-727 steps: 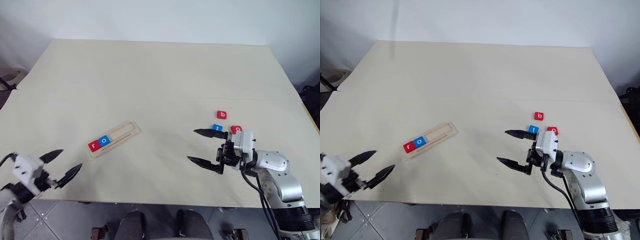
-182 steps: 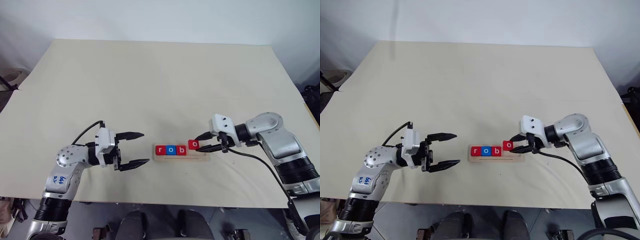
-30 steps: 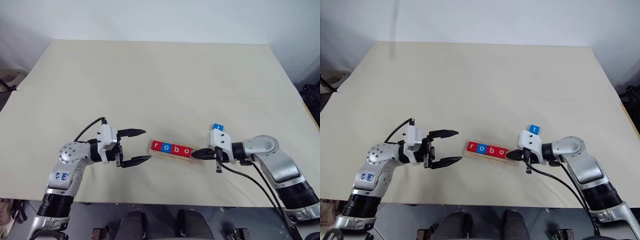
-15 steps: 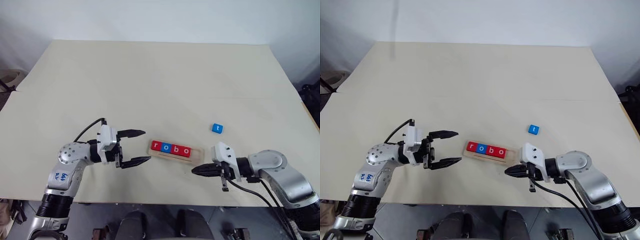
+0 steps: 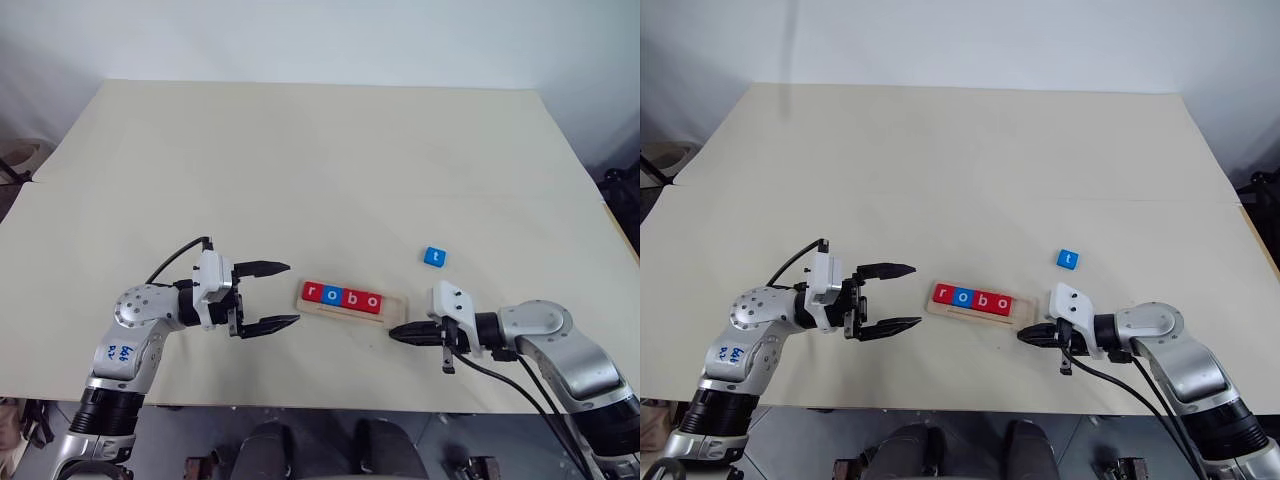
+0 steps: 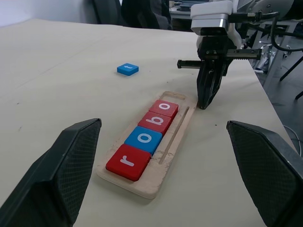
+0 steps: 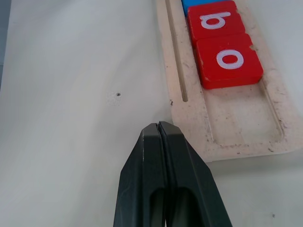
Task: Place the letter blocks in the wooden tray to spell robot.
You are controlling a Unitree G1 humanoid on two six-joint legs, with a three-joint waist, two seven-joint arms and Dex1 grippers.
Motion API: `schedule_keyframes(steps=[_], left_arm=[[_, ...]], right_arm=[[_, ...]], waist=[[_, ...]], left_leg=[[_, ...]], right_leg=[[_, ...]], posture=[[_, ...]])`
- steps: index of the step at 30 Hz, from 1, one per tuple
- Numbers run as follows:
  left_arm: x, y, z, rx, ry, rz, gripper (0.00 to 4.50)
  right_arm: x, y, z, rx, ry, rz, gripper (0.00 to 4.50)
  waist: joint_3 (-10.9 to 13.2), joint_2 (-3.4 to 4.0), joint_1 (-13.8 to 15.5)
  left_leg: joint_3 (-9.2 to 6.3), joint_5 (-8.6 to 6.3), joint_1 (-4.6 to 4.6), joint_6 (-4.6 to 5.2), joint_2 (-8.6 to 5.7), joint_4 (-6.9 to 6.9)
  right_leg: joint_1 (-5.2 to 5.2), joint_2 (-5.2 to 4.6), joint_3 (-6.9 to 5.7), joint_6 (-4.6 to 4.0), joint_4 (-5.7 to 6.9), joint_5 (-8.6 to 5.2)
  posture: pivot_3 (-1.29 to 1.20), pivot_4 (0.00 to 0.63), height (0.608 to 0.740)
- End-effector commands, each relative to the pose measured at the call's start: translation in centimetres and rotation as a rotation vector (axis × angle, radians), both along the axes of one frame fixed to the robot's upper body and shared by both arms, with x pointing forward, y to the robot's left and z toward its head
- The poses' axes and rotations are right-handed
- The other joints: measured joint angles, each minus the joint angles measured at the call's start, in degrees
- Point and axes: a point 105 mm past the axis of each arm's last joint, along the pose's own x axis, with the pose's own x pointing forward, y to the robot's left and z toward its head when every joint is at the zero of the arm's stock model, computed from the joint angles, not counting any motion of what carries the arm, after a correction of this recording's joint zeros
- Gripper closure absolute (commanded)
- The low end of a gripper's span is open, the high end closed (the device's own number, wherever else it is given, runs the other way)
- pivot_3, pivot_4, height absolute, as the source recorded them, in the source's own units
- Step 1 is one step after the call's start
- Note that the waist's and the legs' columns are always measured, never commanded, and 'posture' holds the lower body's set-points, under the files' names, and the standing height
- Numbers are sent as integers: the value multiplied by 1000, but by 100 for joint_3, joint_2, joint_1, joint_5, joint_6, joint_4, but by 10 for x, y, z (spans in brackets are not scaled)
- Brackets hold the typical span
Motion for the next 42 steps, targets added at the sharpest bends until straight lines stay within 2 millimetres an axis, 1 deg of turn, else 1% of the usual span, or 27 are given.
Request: schedule_keyframes(steps=[1,9,14,16,19,21,22,23,26,27,28,30,32,34,35,36,37,38,40,42], left_arm=[[-2,-1,9,-12,-41,-6,0],[-1,-1,9,-14,-45,-1,0],[-1,-1,9,-12,-44,-4,0],[0,-1,9,-10,-43,-7,0],[0,0,9,-9,-41,-10,0],[1,1,8,-8,-39,-13,0],[1,2,8,-7,-38,-14,0],[2,2,8,-7,-36,-15,0],[4,2,8,-11,-32,-19,0],[5,2,8,-14,-29,-19,0],[7,2,7,-17,-24,-18,0],[9,3,7,-25,-14,-13,0],[13,4,6,-29,-4,-3,0],[16,4,6,-31,4,3,0],[16,5,6,-33,8,3,0],[17,5,6,-33,10,2,0],[18,5,6,-31,10,3,0],[19,5,6,-26,4,4,0],[20,5,6,-25,2,2,0],[20,5,6,-25,1,-4,0]], right_arm=[[6,-4,10,-9,-53,-1,4480],[10,-8,11,-14,-66,-6,4480],[2,-9,11,-2,-37,13,4480],[-1,-14,15,13,-43,-8,4480],[-5,-26,27,84,-51,-97,4480],[-10,-40,33,128,-49,-197,4480],[-14,-48,34,136,-60,-245,4124],[-19,-56,34,145,-60,-295,3917],[-30,-79,34,151,-133,-443,2942],[-32,-87,35,151,-176,-490,2641],[-33,-95,37,159,-239,-543,2230],[-36,-107,41,177,-322,-622,1557],[-41,-120,43,231,-391,-714,880],[-50,-131,37,224,-429,-800,198],[-54,-132,34,232,-426,-826,10],[-58,-134,31,237,-430,-852,10],[-62,-132,28,281,-390,-868,10],[-65,-130,26,287,-388,-866,10],[-63,-129,27,297,-420,-879,10],[-56,-126,30,292,-444,-873,10]], waist=[[0,0,1],[0,0,4],[0,0,6],[0,0,28],[0,0,51],[0,0,76],[0,0,101],[0,-1,121],[0,-1,173],[-1,-3,165],[-1,-3,156],[-2,-2,140],[-2,-1,122],[-3,1,123],[-3,2,129],[-3,1,129],[-3,1,128],[-3,1,128],[-4,2,128],[-4,2,102]], left_leg=[[0,0,0,0,0,0],[1,0,0,0,0,0],[1,0,0,0,0,0],[0,0,0,0,0,0],[0,0,-1,0,-1,0],[0,0,-1,0,-1,0],[-1,0,0,0,0,0],[-1,0,0,0,0,0],[0,-1,0,1,-2,0],[2,-1,-1,2,-4,0],[3,-2,1,2,-3,0],[5,-2,2,2,-3,0],[5,-2,8,1,-1,-3],[6,-3,9,-3,3,-5],[7,-3,9,-3,2,-5],[10,-3,9,-3,2,-5],[12,-3,8,-3,2,-5],[12,-3,8,-2,1,-5],[10,-4,8,-2,1,-5],[8,-3,11,-2,1,-5]], right_leg=[[0,0,0,0,0,0],[0,0,0,0,0,0],[0,0,0,0,0,0],[0,0,0,0,0,0],[0,-1,0,0,-1,0],[1,0,0,0,-1,0],[2,0,0,0,-1,0],[2,0,0,0,-2,0],[5,1,-1,0,-3,0],[5,1,-1,0,-4,0],[5,2,1,0,-4,0],[5,3,2,0,-3,0],[5,6,6,0,1,0],[5,12,5,0,1,0],[4,11,7,0,2,0],[4,11,7,0,1,0],[4,11,7,0,0,0],[4,10,9,0,-1,0],[4,9,11,0,0,0],[4,10,12,0,2,0]], posture=[[0,150,740],[0,150,740],[0,150,740],[0,150,740],[0,150,740],[0,150,740],[0,150,740],[0,150,740],[0,150,740],[0,150,740],[0,150,740],[0,150,740],[0,150,740],[0,150,740],[0,150,740],[0,150,740],[0,150,740],[0,150,740],[0,150,740],[0,150,740]])
